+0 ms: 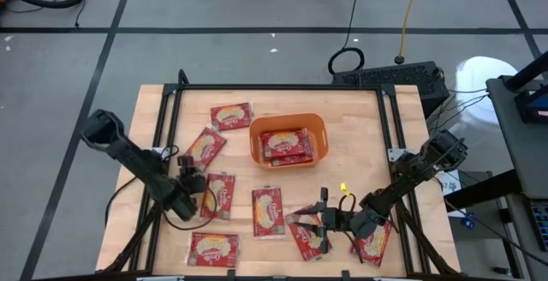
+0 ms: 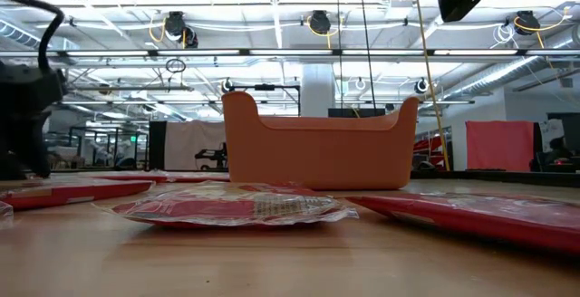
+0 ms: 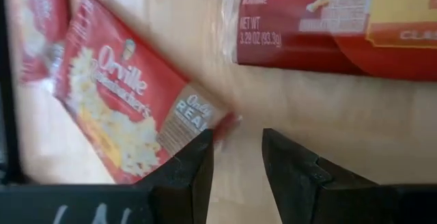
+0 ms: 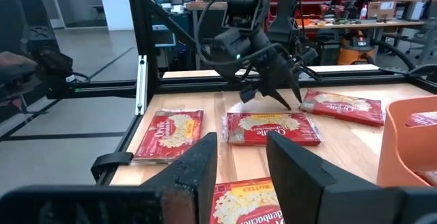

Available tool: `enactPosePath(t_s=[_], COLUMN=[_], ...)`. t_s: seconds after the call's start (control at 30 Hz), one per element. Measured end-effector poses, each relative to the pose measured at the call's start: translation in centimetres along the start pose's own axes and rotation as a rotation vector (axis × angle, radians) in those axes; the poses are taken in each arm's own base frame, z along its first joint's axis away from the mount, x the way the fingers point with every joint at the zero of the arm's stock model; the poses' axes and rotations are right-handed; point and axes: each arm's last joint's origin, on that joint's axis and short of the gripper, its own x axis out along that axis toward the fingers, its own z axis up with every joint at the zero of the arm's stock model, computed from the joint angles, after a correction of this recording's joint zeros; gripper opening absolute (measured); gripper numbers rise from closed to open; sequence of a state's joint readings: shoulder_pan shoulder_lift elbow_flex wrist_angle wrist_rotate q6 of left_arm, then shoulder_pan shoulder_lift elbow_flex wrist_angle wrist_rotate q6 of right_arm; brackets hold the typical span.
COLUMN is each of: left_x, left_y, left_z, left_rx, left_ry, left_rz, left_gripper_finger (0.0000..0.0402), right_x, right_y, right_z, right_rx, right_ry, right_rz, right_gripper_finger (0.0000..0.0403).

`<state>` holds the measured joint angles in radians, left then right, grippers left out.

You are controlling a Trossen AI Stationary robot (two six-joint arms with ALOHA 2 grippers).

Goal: Sort popcorn bags into baskets
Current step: Put the red popcorn bag into the orange bin

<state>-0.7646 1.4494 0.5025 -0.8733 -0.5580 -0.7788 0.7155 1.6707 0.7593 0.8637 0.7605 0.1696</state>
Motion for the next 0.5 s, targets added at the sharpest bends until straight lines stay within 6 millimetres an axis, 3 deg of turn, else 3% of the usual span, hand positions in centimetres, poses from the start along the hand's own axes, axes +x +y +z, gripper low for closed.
enactPosePath(t_s=[0.5], left_x=[0.53], left_y=[-0.76], left_z=[0.68], left_rx=[0.118], left_ry=[-0.010], left_rz=[0.086], left_gripper_finger=[0.0127], right_x=[-0.14], right_y=[0.15], right_z=[-0.07], right_rx=[-0.003], right_ry=[0.004], right_rz=[0.004], right_gripper_finger=[0.0118])
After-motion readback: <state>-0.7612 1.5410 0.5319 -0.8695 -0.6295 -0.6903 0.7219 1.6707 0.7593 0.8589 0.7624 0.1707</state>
